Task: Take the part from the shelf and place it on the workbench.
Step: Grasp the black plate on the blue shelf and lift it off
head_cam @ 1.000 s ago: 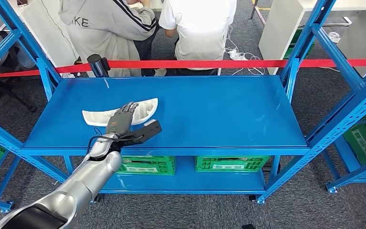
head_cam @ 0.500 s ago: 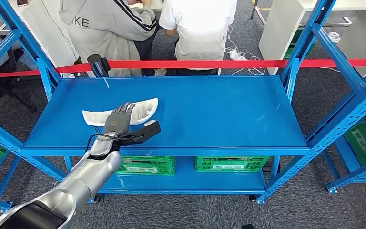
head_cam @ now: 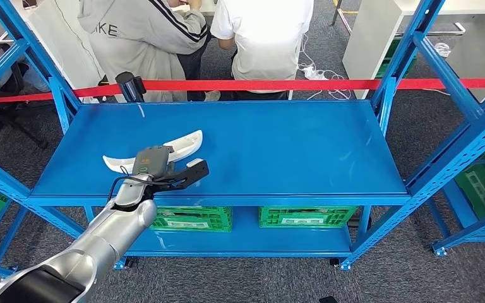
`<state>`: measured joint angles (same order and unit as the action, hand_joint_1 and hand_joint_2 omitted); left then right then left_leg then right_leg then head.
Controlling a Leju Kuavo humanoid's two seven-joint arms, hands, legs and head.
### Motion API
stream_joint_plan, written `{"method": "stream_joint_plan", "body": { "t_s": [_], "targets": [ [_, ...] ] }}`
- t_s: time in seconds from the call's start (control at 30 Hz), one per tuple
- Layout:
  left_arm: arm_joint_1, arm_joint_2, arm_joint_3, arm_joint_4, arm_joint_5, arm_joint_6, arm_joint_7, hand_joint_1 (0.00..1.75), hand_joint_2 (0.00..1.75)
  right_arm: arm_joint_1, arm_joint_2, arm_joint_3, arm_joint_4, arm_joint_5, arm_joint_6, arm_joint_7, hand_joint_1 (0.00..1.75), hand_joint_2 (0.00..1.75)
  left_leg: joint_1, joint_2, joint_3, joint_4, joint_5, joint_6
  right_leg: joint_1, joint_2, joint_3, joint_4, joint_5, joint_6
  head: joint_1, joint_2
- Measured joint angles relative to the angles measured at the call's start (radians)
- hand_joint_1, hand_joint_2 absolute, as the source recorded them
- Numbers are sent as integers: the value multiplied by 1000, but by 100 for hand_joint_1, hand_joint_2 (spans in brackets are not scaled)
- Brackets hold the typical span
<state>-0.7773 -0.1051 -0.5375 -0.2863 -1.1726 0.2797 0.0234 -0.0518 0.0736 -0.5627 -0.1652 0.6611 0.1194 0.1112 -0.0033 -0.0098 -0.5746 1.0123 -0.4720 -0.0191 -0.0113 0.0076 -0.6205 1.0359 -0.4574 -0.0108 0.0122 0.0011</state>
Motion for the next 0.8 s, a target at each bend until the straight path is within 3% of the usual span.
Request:
{"method": "stream_joint_plan", "body": {
  "t_s": [0.43,0.8],
  "targets": [
    [-2,2,0,-3,45,71,-65,175,175,0,0,-4,0,7,0,0,0,0,0,0,1,0,0,0,0,0,1,0,0,0,0,0],
    [-5,-33,30,-122,285,164,-314,175,175,1,0,-35,0,2,-13,2,0,0,0,0,1,1,0,0,0,0,1,-1,0,0,0,0]
  ]
}}
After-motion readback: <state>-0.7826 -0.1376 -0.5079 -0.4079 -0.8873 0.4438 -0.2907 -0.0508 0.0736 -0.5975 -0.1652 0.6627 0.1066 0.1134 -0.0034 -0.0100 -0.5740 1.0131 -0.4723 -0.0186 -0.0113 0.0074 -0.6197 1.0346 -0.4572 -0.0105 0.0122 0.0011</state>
